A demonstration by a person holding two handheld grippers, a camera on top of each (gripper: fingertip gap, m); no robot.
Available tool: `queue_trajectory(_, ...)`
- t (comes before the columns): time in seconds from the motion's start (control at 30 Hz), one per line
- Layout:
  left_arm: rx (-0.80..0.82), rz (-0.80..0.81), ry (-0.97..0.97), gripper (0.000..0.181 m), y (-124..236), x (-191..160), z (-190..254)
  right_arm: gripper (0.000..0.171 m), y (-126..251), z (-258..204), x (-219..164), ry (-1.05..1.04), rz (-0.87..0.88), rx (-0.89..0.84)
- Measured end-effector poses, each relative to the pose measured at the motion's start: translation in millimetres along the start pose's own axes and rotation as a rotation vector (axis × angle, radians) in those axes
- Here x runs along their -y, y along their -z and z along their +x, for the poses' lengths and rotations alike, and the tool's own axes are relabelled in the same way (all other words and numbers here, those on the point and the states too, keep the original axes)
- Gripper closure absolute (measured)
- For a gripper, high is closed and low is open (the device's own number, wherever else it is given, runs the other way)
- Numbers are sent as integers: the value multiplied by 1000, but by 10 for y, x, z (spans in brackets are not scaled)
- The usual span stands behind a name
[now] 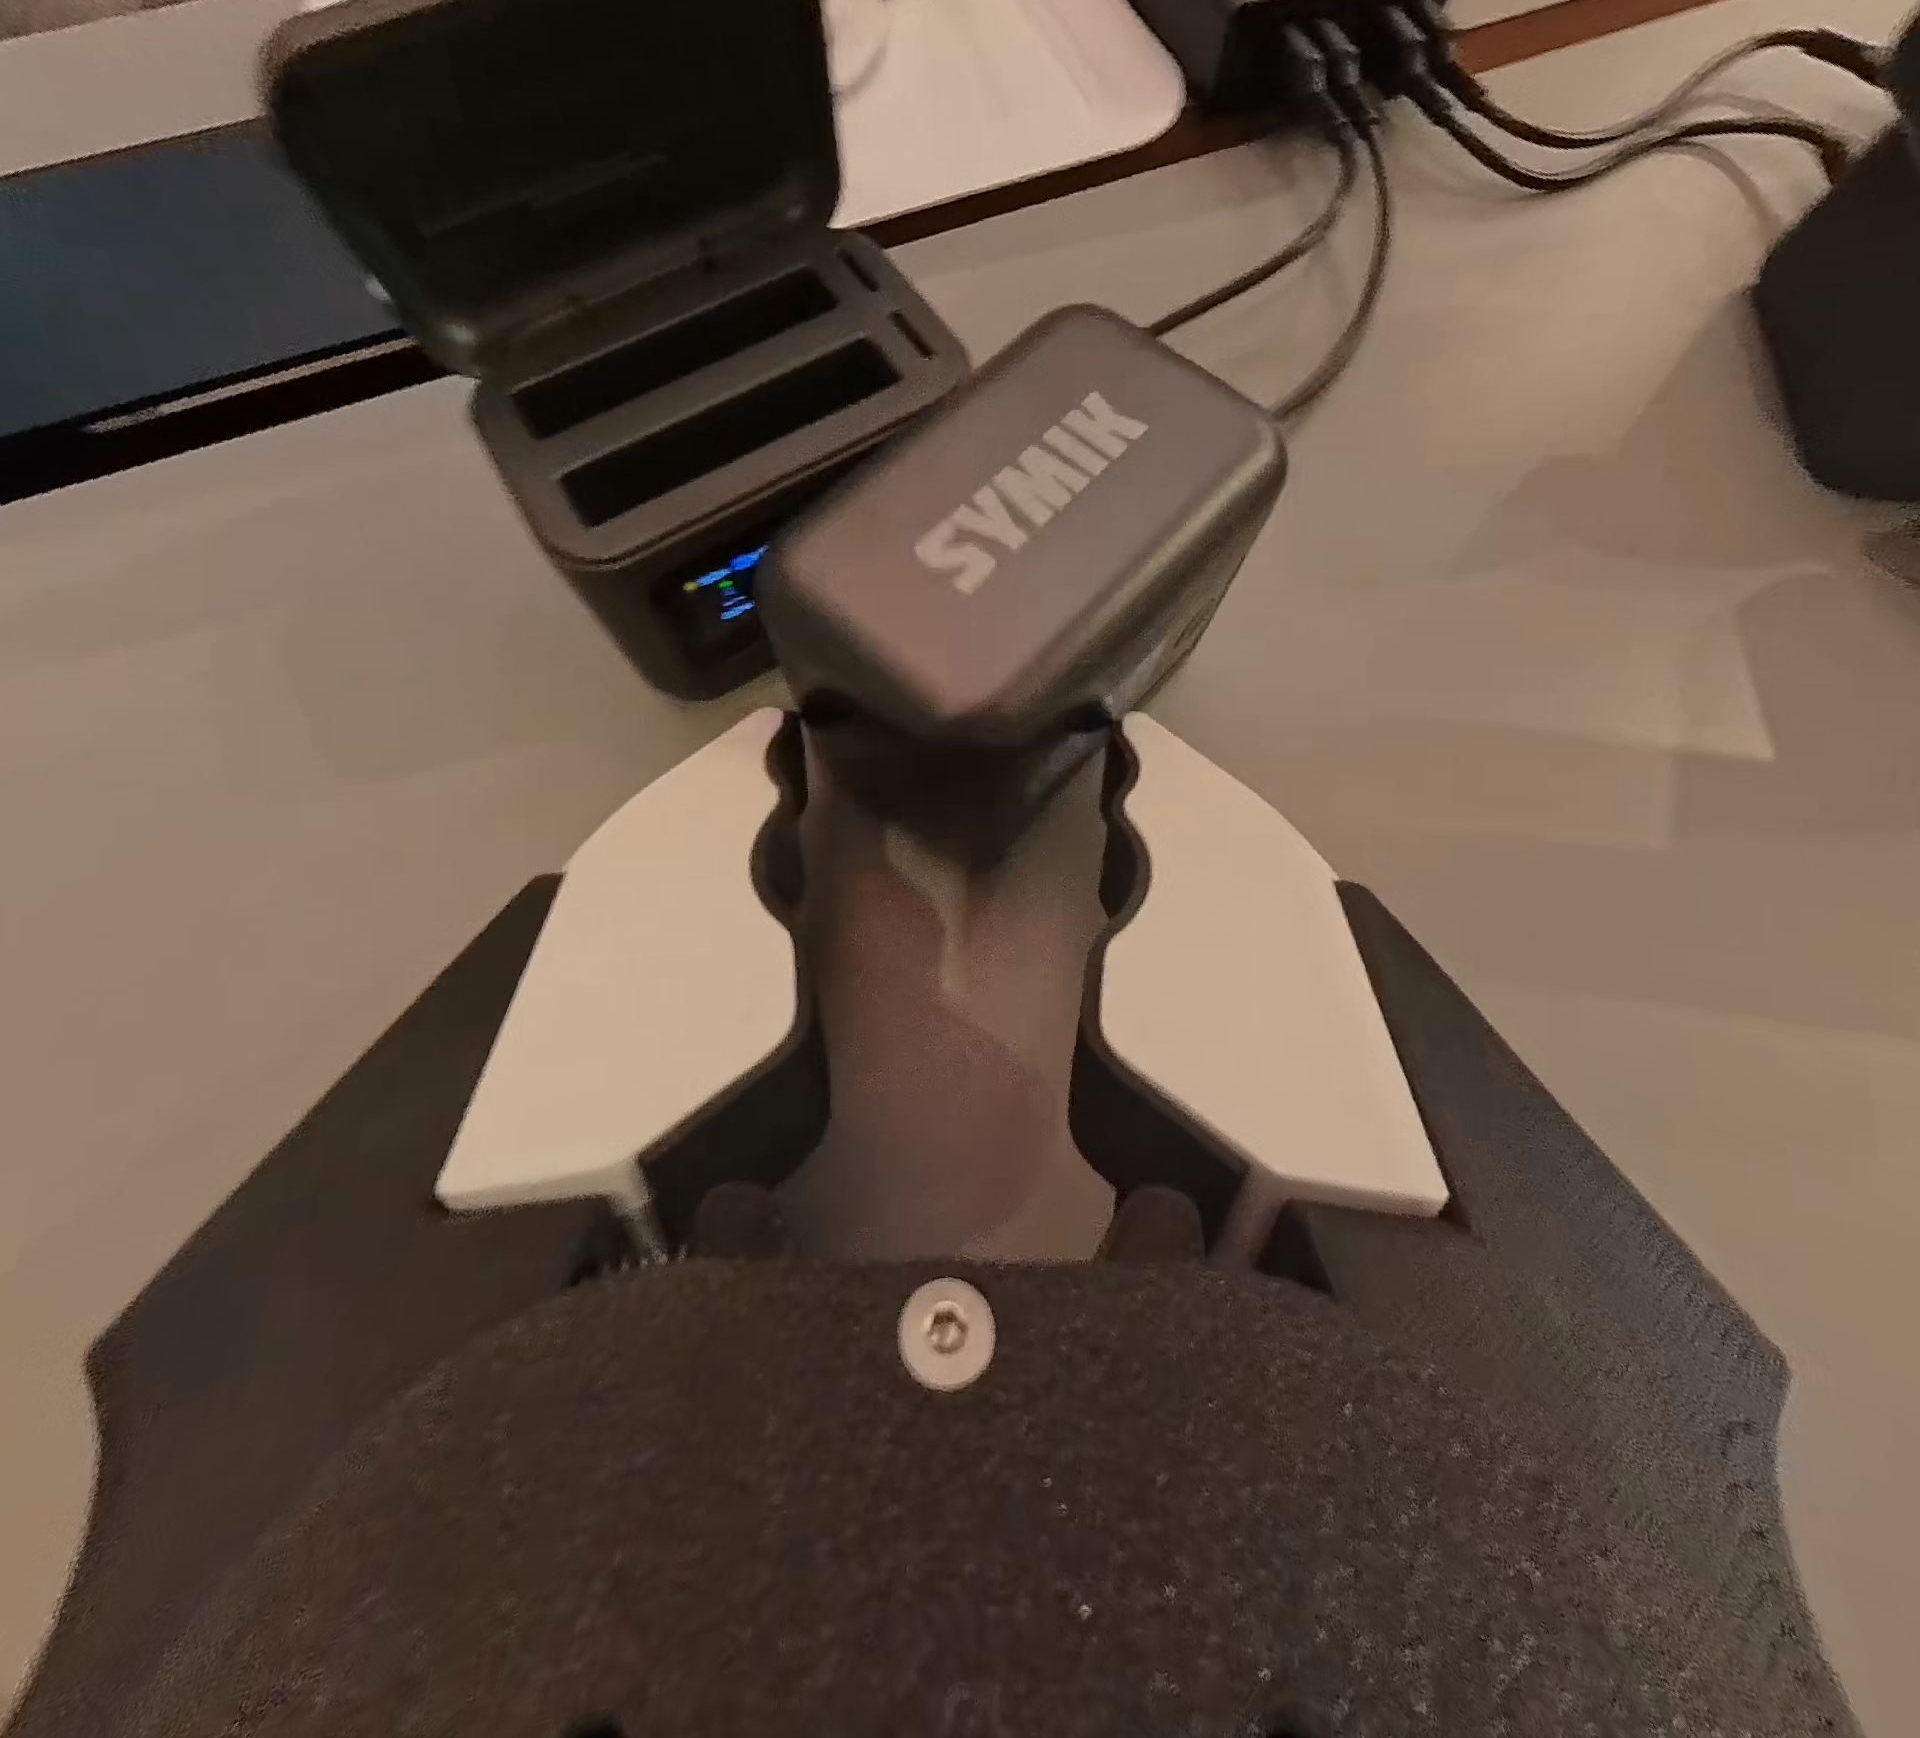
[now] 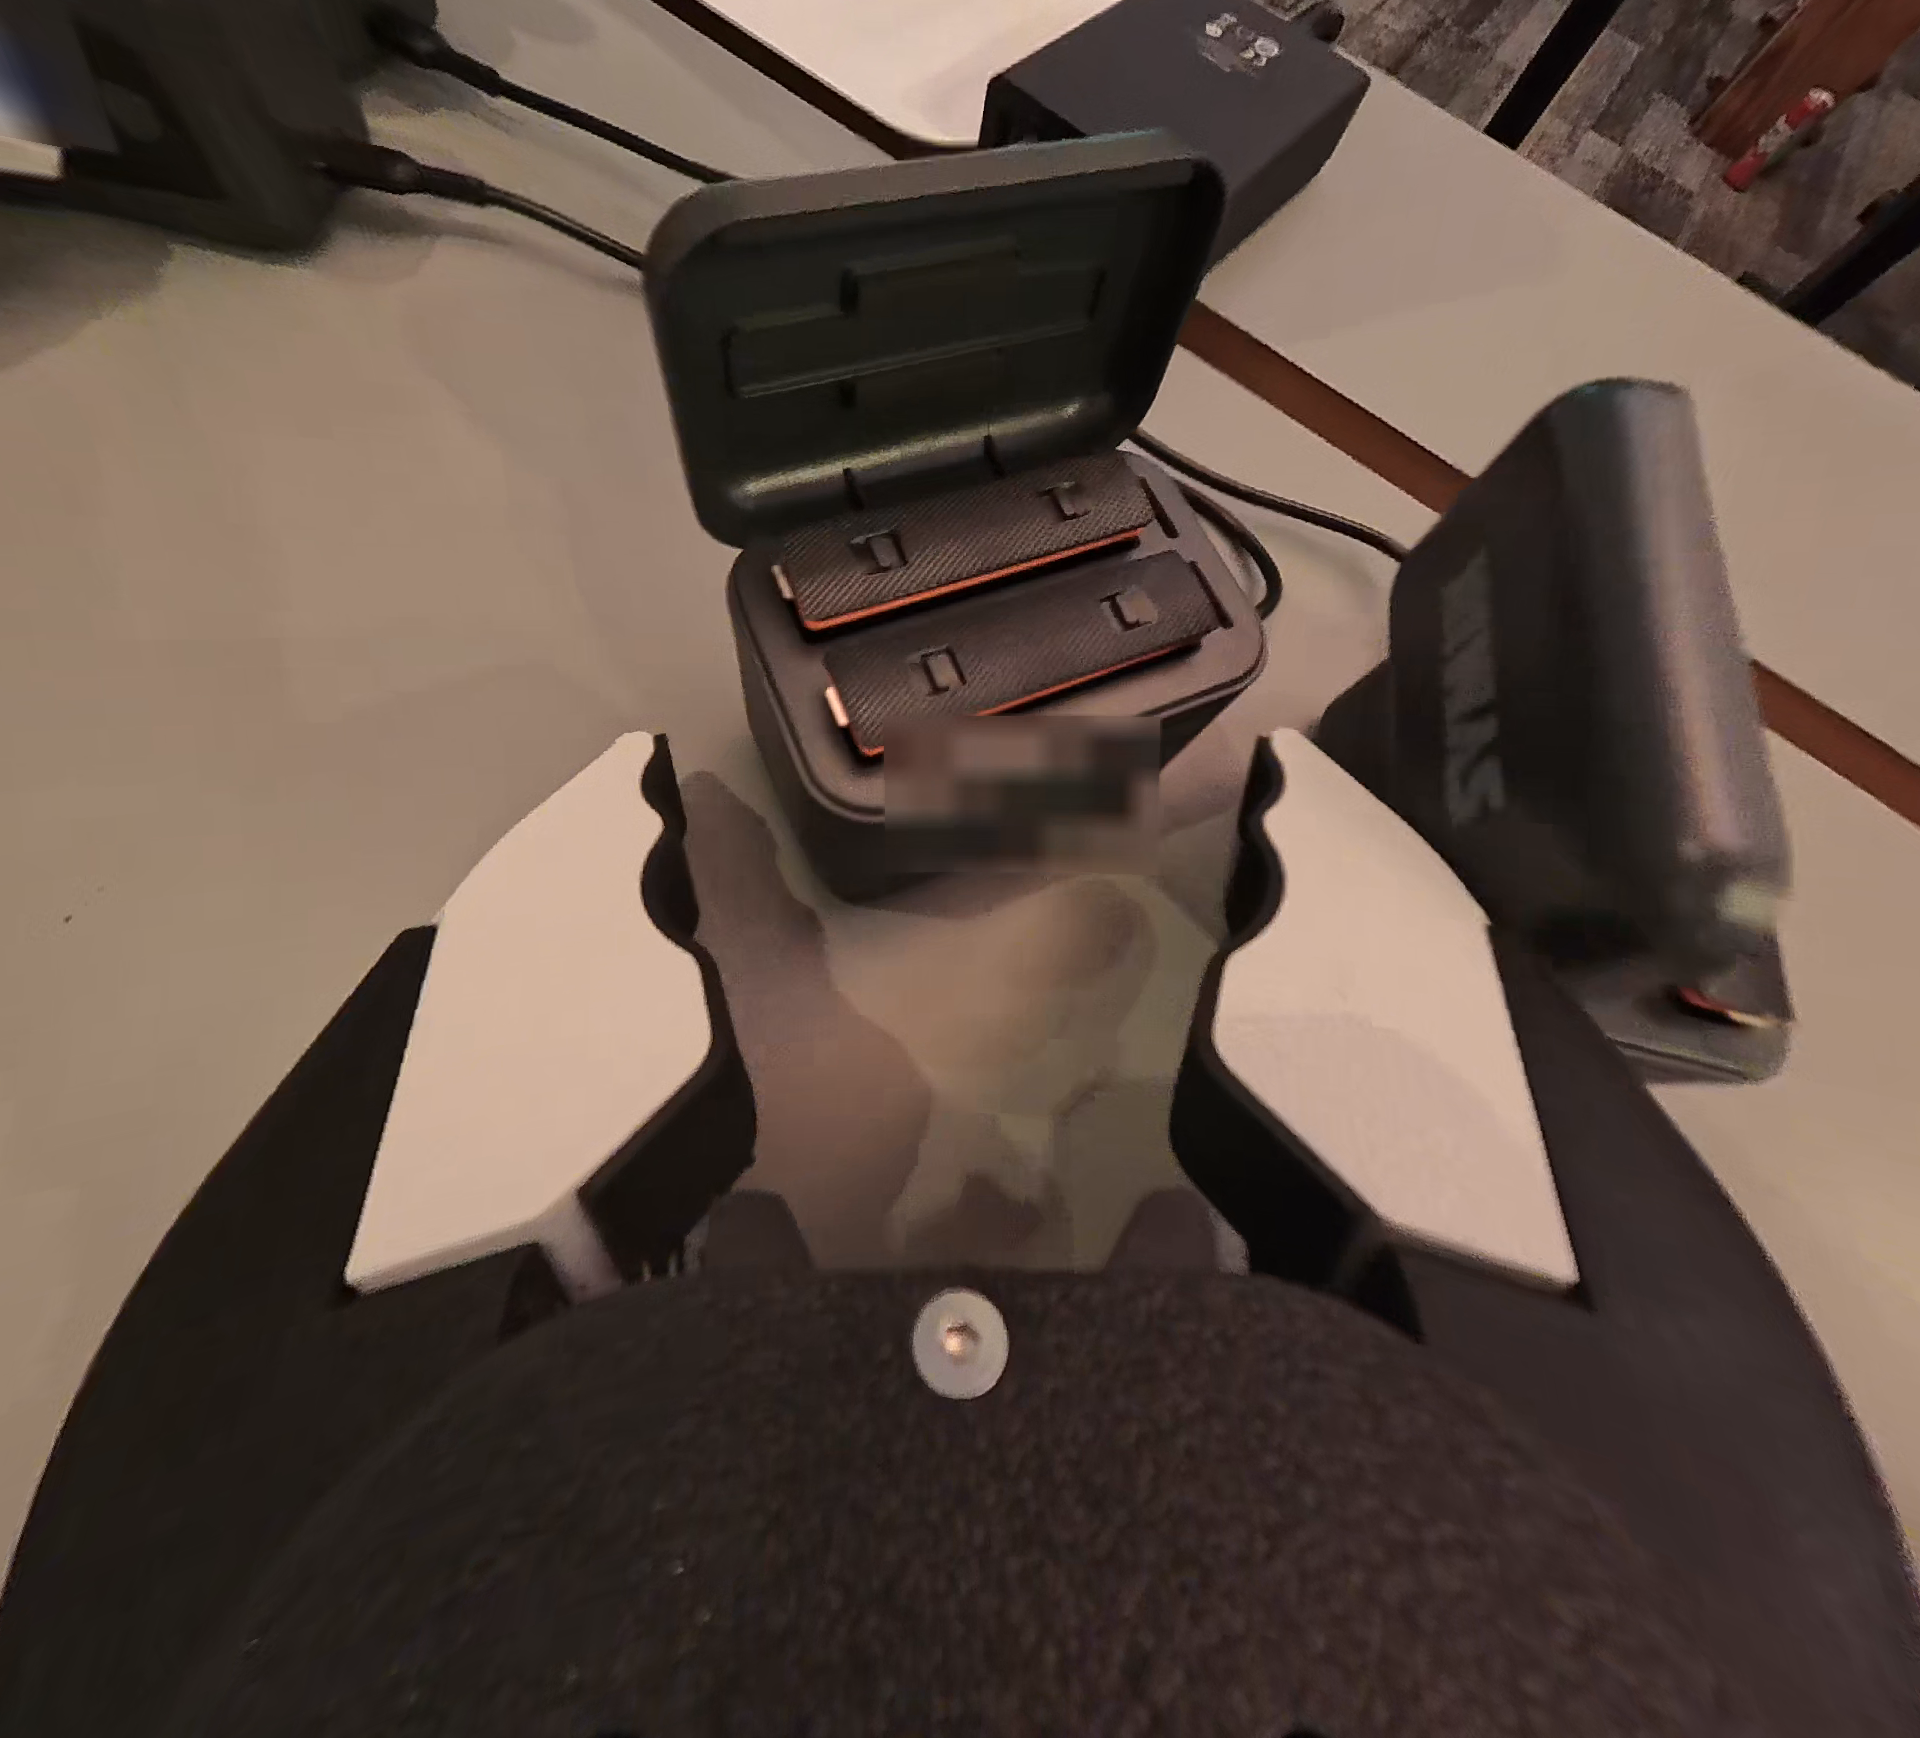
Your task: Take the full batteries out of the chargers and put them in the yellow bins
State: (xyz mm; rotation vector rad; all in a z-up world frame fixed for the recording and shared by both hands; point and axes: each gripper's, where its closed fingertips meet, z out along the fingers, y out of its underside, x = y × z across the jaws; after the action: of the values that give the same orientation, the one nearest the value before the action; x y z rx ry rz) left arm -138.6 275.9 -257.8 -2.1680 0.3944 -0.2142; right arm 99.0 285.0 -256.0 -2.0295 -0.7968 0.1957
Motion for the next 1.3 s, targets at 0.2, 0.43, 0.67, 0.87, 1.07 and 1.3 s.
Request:
queue_trajectory(0.2,81,32,54,132,82,24,-194,64,-127,31,51,-63,-14,86)
queue_trajectory(0.43,141,196,16,142,362,230,-150,76,-116,-51,58,-61,-10,151)
queue_trajectory(0.67,-12,203,-229,137,426,194,437,76,-16,-322,43,-43,-20,222)
queue_trajectory(0.87,-140,164,-336,132,360,90,846,79,86,-697,36,45,-24,334)
queue_trajectory(1.07,-263,85,-370,118,315,-88,1076,78,154,-1032,64,95,-41,455)
queue_trajectory(1.3,-322,46,-348,118,247,-98,1350,72,224,-1249,149,-10,-33,595)
